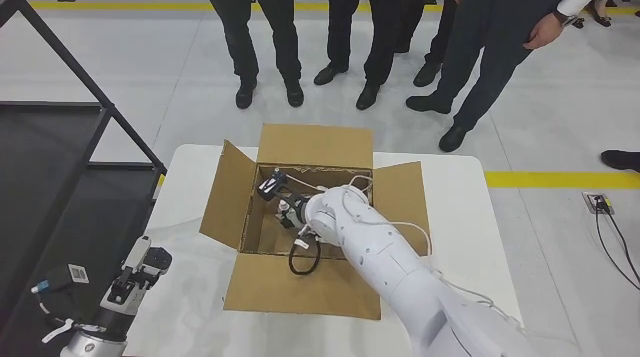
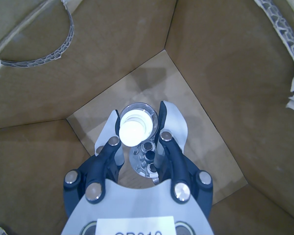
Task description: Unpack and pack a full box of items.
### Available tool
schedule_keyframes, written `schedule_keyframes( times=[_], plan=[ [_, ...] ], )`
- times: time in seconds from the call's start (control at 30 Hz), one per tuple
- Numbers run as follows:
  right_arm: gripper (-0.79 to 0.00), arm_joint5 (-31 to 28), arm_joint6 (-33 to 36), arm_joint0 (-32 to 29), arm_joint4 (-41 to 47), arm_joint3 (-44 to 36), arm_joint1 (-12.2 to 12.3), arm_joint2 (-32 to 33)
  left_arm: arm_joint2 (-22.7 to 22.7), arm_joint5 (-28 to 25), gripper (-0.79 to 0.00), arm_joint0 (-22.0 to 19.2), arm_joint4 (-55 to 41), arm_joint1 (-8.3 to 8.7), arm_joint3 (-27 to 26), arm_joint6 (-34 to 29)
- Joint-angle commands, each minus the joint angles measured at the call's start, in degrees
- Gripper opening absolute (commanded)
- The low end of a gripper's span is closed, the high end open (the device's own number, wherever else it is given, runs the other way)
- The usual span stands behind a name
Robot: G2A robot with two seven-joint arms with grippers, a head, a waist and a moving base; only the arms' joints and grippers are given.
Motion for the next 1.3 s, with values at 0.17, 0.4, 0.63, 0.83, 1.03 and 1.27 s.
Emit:
schedule_keyframes(
  times=[0.17,0.4,0.63,0.83,1.03,1.27],
  plan=[
    [-0.785,-1.8,-1.1,0.4,-1.4,-2.9,1.1,0.9,0.2,0.3,0.0,-0.5,0.0,0.0,0.1,-0.1],
    [-0.785,-0.6,0.5,-1.2,-5.0,-12.5,3.9,2.3,1.5,1.0,0.0,-2.0,0.7,0.05,0.4,-0.9],
    [-0.785,6.1,10.0,-10.4,-12.5,-37.2,10.8,8.4,2.7,1.5,0.0,-3.4,1.5,0.11,0.4,-1.8],
    [-0.785,7.9,23.9,-27.6,-23.9,-69.6,18.0,19.1,3.3,1.7,0.0,-4.1,2.0,0.16,0.6,-2.0],
    [-0.785,5.9,26.8,-39.6,-31.3,-88.0,21.1,26.0,3.5,1.9,0.0,-4.3,2.0,0.2,0.7,-2.2],
    [-0.785,6.1,26.8,-44.8,-34.4,-94.4,22.0,28.8,3.3,2.3,0.0,-4.0,1.9,0.23,0.7,-2.2]
  ],
)
